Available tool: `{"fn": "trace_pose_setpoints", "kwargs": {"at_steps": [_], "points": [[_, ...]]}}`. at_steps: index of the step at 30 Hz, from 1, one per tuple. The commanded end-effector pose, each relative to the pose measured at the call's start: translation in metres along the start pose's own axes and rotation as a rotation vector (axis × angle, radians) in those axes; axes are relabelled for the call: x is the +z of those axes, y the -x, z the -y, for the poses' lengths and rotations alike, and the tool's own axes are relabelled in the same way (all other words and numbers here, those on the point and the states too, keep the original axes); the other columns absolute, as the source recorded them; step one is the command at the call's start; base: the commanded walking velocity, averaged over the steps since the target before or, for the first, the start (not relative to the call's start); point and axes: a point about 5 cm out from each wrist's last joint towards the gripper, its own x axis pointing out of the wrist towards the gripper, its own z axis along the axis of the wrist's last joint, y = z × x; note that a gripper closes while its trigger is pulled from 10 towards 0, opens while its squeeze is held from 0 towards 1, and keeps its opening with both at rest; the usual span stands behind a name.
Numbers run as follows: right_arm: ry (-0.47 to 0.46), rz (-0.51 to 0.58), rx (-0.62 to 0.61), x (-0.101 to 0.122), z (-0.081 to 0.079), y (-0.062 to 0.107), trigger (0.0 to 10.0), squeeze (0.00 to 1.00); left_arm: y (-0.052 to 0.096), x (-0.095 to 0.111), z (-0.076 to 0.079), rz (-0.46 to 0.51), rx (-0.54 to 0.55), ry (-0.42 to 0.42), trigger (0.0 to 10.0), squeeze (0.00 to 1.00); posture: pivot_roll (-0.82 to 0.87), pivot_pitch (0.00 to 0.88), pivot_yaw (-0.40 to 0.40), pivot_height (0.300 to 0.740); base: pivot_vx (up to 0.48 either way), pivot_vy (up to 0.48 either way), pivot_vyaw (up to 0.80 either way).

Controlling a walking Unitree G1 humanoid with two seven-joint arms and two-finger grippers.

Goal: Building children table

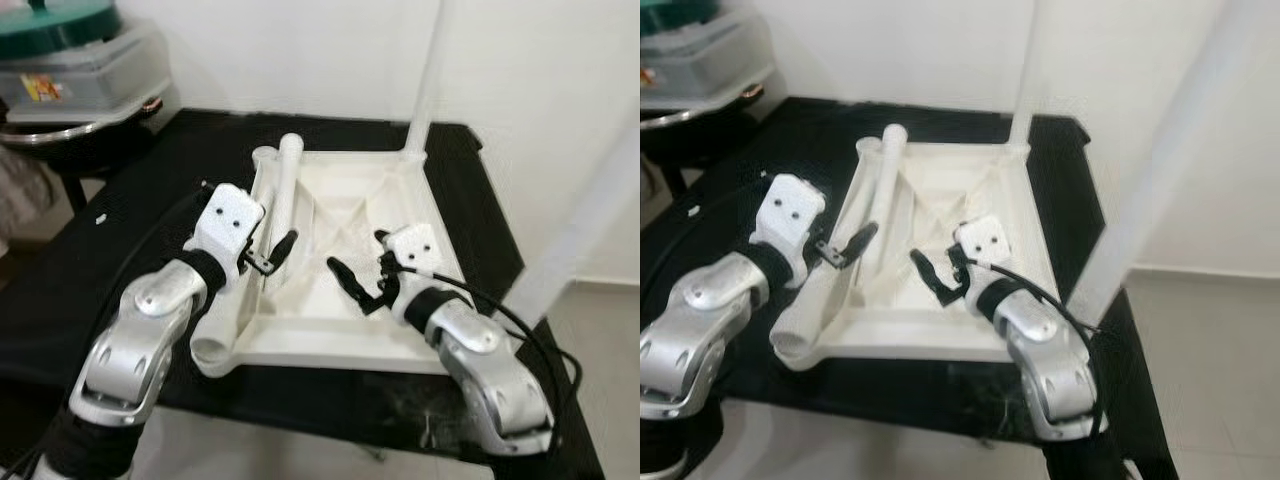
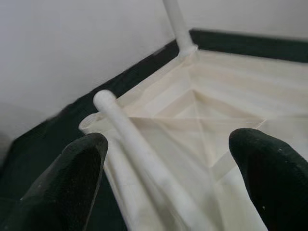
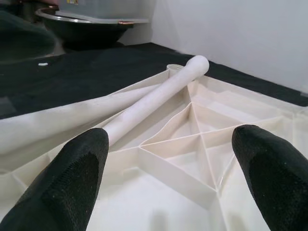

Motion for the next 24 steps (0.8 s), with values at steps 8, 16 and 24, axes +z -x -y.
{"fn": "trace_pose_setpoints", "kwargs": {"at_steps": [8, 16, 24], "points": [[0.050, -0.082, -0.016, -0.017, -0.006, -0.001, 10.0, 0.00, -0.012, -0.013, 0.009, -0.153, -0.149, -0.113, 10.0, 0.00, -0.03, 0.041, -0.019, 0.740, 0.000, 0.300, 0.00], [0.111, -0.219, -0.147, -0.037, 0.018, 0.003, 10.0, 0.00, -0.027, -0.017, 0.011, -0.286, -0.212, -0.117, 10.0, 0.00, -0.03, 0.043, -0.020, 0.740, 0.000, 0.000, 0.00], [0.158, -0.276, -0.191, -0.041, 0.029, 0.003, 10.0, 0.00, -0.039, -0.012, 0.008, -0.424, -0.352, 0.061, 10.0, 0.00, -0.03, 0.048, -0.017, 0.740, 0.000, 0.000, 0.00]]}}
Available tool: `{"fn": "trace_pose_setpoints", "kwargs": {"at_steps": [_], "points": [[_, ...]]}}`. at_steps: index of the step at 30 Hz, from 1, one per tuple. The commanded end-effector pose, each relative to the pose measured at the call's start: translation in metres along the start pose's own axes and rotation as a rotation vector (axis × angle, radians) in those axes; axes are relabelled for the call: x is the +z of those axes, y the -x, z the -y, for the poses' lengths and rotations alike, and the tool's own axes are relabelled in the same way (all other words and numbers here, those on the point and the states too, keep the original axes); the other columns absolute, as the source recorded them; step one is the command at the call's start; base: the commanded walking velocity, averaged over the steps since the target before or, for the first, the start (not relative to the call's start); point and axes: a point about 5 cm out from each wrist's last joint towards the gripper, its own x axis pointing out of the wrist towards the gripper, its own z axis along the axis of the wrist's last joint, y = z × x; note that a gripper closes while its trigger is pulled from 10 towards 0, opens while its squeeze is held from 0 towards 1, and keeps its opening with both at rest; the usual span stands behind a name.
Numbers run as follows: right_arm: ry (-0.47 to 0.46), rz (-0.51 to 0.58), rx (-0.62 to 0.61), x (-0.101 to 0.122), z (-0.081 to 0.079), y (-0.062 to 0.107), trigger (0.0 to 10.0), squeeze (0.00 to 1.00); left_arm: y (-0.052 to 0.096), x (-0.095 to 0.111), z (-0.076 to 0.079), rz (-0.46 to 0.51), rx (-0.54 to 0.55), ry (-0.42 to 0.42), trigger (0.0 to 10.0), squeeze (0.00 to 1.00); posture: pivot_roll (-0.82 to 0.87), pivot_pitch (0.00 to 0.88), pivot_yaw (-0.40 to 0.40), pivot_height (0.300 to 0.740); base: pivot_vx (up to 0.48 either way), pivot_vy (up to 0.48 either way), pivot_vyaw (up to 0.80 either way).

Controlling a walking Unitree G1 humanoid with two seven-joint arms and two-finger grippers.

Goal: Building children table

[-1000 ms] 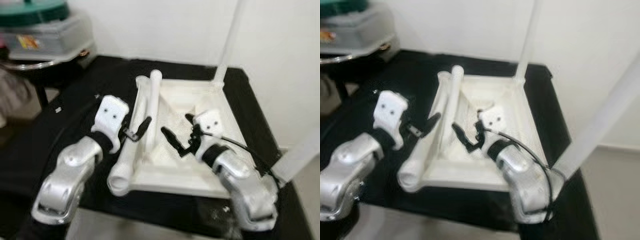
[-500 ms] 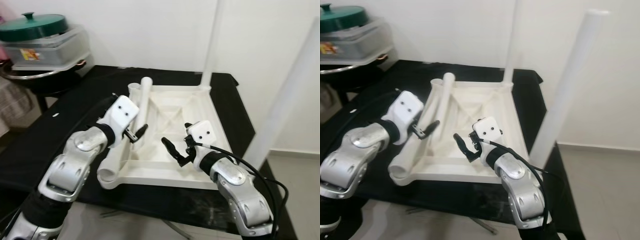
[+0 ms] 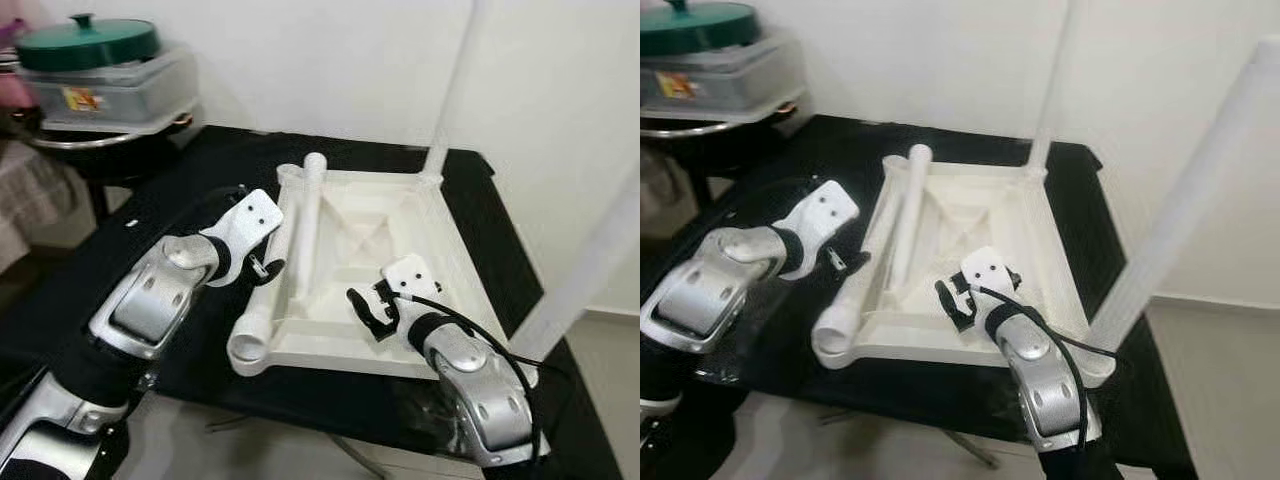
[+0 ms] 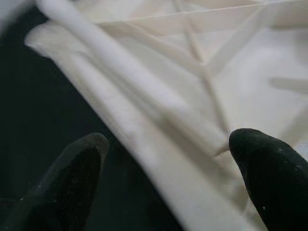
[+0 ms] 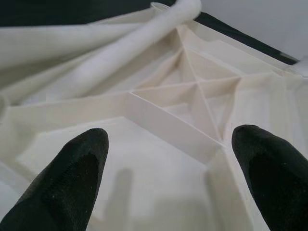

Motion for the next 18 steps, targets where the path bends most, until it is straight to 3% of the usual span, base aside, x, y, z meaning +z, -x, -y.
{"fn": "trace_pose_setpoints", "kwargs": {"at_steps": [1, 3, 8, 10, 12, 18], "points": [[0.013, -0.035, -0.022, -0.004, 0.004, -0.001, 10.0, 0.00, -0.002, 0.000, 0.002, -0.048, -0.077, 0.048, 10.0, 0.00, -0.03, 0.048, -0.017, 0.740, 0.000, 0.000, 0.00], [0.021, -0.051, -0.028, -0.006, 0.004, -0.001, 10.0, 0.00, -0.005, 0.001, 0.002, -0.115, -0.138, 0.089, 10.0, 0.00, -0.02, 0.051, -0.015, 0.740, 0.000, 0.000, 0.00], [0.023, -0.056, -0.026, -0.006, 0.003, -0.001, 10.0, 0.00, -0.014, 0.001, 0.008, -0.227, -0.222, 0.025, 10.0, 0.00, -0.02, 0.054, -0.013, 0.740, 0.000, 0.000, 0.00], [0.023, -0.056, -0.026, -0.006, 0.003, -0.001, 10.0, 0.00, -0.014, 0.001, 0.008, -0.227, -0.222, 0.025, 10.0, 0.00, -0.02, 0.054, -0.013, 0.740, 0.000, 0.000, 0.00], [0.025, -0.056, -0.020, -0.006, 0.000, -0.001, 10.0, 0.00, -0.027, -0.002, 0.010, -0.315, -0.221, -0.022, 10.0, 0.00, -0.03, 0.061, -0.007, 0.740, 0.000, 0.000, 0.00], [0.024, -0.056, -0.016, -0.006, -0.003, 0.002, 10.0, 0.00, -0.043, -0.009, 0.002, -0.411, -0.148, -0.076, 10.0, 0.00, -0.03, 0.071, 0.002, 0.740, 0.000, 0.000, 0.00]]}}
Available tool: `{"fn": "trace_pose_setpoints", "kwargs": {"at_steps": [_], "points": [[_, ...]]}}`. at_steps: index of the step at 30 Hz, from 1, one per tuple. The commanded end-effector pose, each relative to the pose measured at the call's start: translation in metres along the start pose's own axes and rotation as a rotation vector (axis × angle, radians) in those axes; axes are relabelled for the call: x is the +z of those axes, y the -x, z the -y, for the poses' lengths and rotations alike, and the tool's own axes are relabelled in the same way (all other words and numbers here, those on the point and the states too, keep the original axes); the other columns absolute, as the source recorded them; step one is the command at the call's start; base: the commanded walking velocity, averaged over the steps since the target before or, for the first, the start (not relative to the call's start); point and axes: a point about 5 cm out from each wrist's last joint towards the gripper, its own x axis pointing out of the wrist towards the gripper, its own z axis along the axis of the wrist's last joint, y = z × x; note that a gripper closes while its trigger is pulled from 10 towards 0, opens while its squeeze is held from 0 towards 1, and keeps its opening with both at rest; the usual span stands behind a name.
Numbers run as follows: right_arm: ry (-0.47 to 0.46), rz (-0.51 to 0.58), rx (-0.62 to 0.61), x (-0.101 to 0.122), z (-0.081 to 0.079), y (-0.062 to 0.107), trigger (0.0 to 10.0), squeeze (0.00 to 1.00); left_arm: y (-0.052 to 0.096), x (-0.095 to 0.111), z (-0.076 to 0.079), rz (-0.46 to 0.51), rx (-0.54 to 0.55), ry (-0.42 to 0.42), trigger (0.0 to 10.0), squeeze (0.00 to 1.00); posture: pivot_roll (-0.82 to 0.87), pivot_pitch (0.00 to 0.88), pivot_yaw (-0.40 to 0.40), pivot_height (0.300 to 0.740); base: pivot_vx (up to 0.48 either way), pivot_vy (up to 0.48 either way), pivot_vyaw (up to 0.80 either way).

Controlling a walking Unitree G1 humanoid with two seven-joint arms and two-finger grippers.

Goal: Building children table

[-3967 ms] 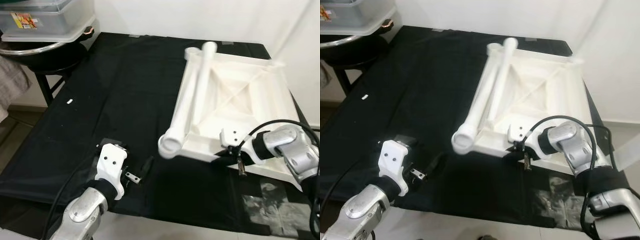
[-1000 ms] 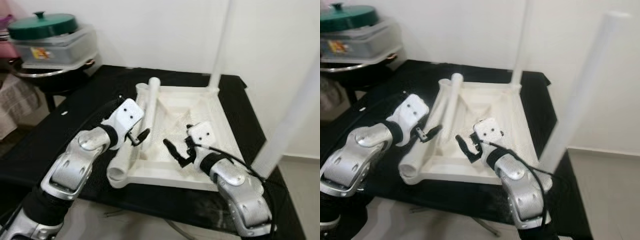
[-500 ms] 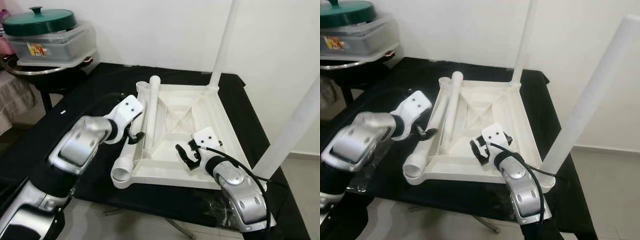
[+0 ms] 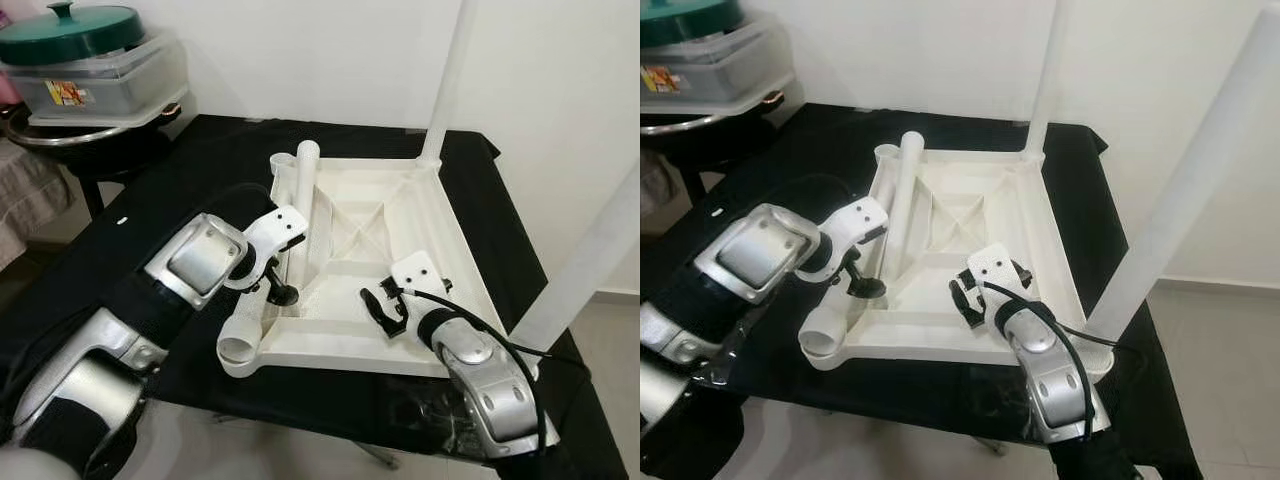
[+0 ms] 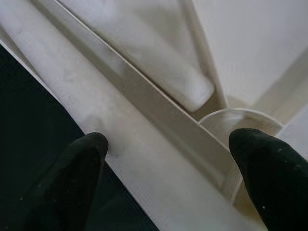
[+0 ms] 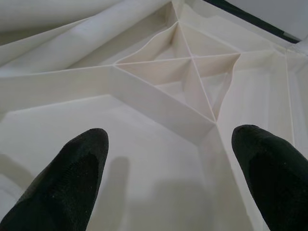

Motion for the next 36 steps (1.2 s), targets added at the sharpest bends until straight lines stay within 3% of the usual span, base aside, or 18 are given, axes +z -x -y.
{"fn": "trace_pose_setpoints", "kwargs": {"at_steps": [1, 6, 15, 16, 17, 18, 36], "points": [[0.015, -0.007, -0.002, 0.000, -0.002, 0.002, 10.0, 0.00, -0.003, -0.001, -0.003, -0.030, 0.028, -0.013, 10.0, 0.00, -0.03, 0.071, 0.002, 0.740, 0.000, 0.000, 0.00], [0.009, -0.006, -0.008, 0.000, -0.002, 0.003, 10.0, 0.00, -0.007, -0.001, -0.010, -0.072, 0.056, 0.044, 10.0, 0.00, -0.02, 0.076, 0.009, 0.740, 0.000, 0.000, 0.00], [0.004, 0.002, -0.012, 0.002, -0.003, 0.003, 10.0, 0.00, -0.013, -0.006, -0.012, -0.129, 0.013, 0.069, 10.0, 0.00, -0.02, 0.079, 0.012, 0.740, 0.000, 0.000, 0.00], [0.004, 0.003, -0.013, 0.003, -0.003, 0.003, 10.0, 0.00, -0.015, -0.007, -0.011, -0.135, 0.001, 0.074, 6.1, 0.00, -0.02, 0.078, 0.012, 0.740, 0.000, 0.000, 0.00], [0.004, 0.003, -0.013, 0.003, -0.003, 0.003, 10.0, 0.00, -0.015, -0.007, -0.011, -0.135, 0.001, 0.074, 6.1, 0.00, -0.02, 0.078, 0.012, 0.740, 0.000, 0.000, 0.00], [0.004, 0.006, -0.017, 0.003, -0.002, 0.003, 10.0, 0.00, -0.017, -0.008, -0.010, -0.138, -0.011, 0.086, 0.0, 0.00, -0.02, 0.078, 0.012, 0.740, 0.000, 0.000, 0.00], [0.006, 0.021, -0.033, 0.007, 0.001, 0.004, 10.0, 0.00, -0.018, -0.003, -0.013, -0.108, -0.028, 0.165, 0.0, 0.00, -0.03, 0.073, 0.016, 0.740, 0.000, 0.000, 0.00]]}}
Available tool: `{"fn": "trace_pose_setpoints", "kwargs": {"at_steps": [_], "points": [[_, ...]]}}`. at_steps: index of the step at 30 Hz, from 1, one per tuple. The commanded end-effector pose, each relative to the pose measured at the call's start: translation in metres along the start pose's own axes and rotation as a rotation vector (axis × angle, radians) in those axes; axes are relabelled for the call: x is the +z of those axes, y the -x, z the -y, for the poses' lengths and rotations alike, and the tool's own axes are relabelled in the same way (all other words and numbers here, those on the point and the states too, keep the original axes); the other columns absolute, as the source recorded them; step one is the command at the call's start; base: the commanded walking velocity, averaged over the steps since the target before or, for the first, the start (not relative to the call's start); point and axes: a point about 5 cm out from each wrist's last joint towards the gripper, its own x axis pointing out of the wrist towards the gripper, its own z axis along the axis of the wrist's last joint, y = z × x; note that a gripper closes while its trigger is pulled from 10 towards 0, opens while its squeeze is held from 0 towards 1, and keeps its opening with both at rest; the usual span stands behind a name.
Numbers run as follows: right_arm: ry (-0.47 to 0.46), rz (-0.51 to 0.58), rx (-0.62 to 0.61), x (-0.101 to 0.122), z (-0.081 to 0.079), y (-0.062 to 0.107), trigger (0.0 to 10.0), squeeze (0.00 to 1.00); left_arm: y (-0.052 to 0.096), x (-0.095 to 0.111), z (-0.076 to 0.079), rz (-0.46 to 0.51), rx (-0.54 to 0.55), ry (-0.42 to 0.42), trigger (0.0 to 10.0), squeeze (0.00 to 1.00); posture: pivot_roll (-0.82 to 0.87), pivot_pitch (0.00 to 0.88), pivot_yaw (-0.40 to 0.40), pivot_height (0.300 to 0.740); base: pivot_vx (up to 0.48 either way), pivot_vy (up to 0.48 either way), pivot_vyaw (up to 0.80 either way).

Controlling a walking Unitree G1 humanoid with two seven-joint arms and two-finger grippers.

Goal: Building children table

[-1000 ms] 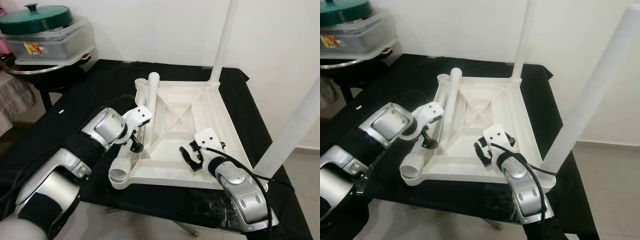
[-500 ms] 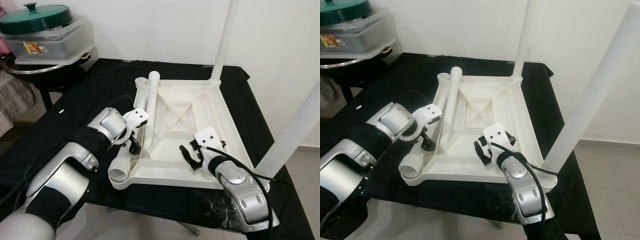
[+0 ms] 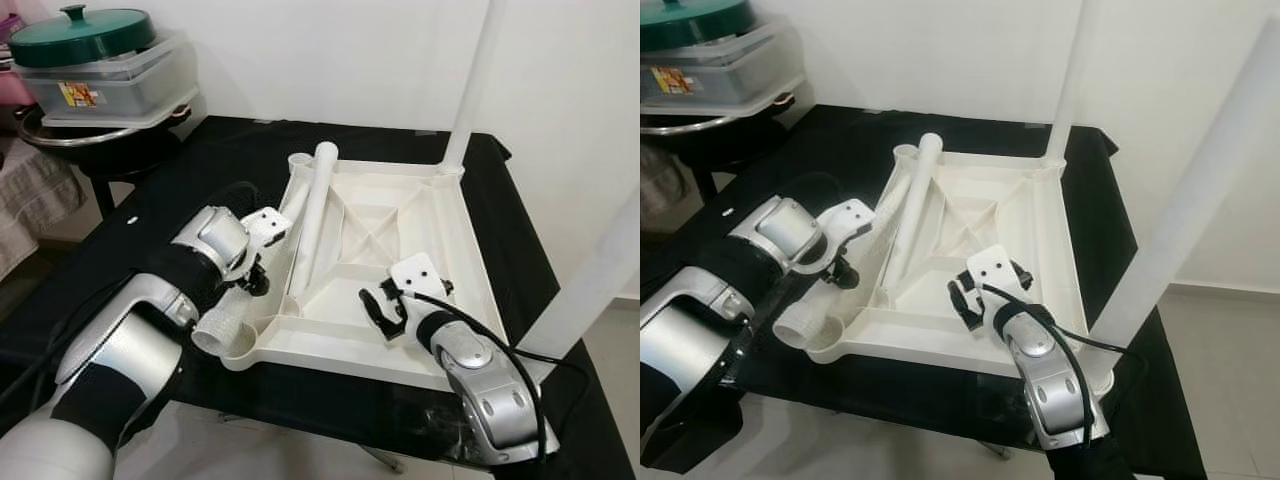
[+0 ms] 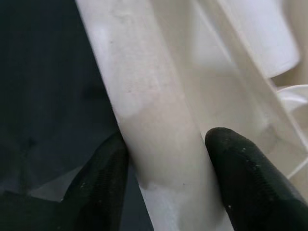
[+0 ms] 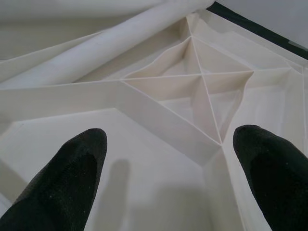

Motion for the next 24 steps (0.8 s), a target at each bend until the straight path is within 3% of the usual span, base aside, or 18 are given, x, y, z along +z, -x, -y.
{"fn": "trace_pose_setpoints", "kwargs": {"at_steps": [1, 5, 6, 7, 10, 20, 22, 24], "points": [[0.006, 0.009, -0.011, 0.003, 0.000, 0.001, 10.0, 0.00, -0.005, 0.006, 0.008, 0.041, -0.045, 0.001, 0.0, 0.00, -0.03, 0.072, 0.018, 0.740, 0.000, 0.000, 0.00], [0.001, 0.022, -0.011, 0.005, -0.001, 0.001, 10.0, 0.00, -0.001, 0.011, 0.006, 0.086, -0.036, 0.039, 0.0, 0.00, -0.03, 0.072, 0.018, 0.740, 0.000, 0.000, 0.00], [-0.009, 0.053, -0.004, 0.009, -0.002, 0.001, 10.0, 0.00, 0.014, 0.027, -0.005, 0.230, -0.012, 0.131, 0.0, 0.00, -0.03, 0.070, 0.017, 0.740, 0.000, 0.000, 0.00], [-0.013, 0.065, -0.001, 0.011, -0.003, 0.001, 10.0, 0.00, 0.023, 0.035, -0.011, 0.307, -0.007, 0.189, 0.0, 0.00, -0.03, 0.068, 0.015, 0.740, 0.000, 0.000, 0.00], [-0.016, 0.074, 0.003, 0.013, -0.004, 0.001, 10.0, 0.00, 0.034, 0.040, -0.018, 0.383, -0.005, 0.253, 0.0, 0.00, -0.03, 0.069, 0.013, 0.740, 0.000, 0.000, 0.00], [-0.021, 0.107, 0.023, 0.018, -0.006, 0.002, 10.0, 0.00, 0.039, 0.032, -0.031, 0.418, 0.055, 0.329, 0.0, 0.00, -0.03, 0.069, 0.006, 0.740, 0.000, 0.000, 0.00], [-0.027, 0.116, 0.025, 0.019, -0.006, 0.002, 10.0, 0.00, 0.040, 0.034, -0.033, 0.451, 0.065, 0.340, 0.0, 0.00, -0.03, 0.069, 0.006, 0.740, 0.000, 0.000, 0.00], [-0.039, 0.141, 0.030, 0.022, -0.005, 0.003, 10.0, 0.00, 0.047, 0.039, -0.036, 0.550, 0.095, 0.360, 0.0, 0.00, -0.04, 0.069, 0.005, 0.740, 0.000, 0.000, 0.00]]}}
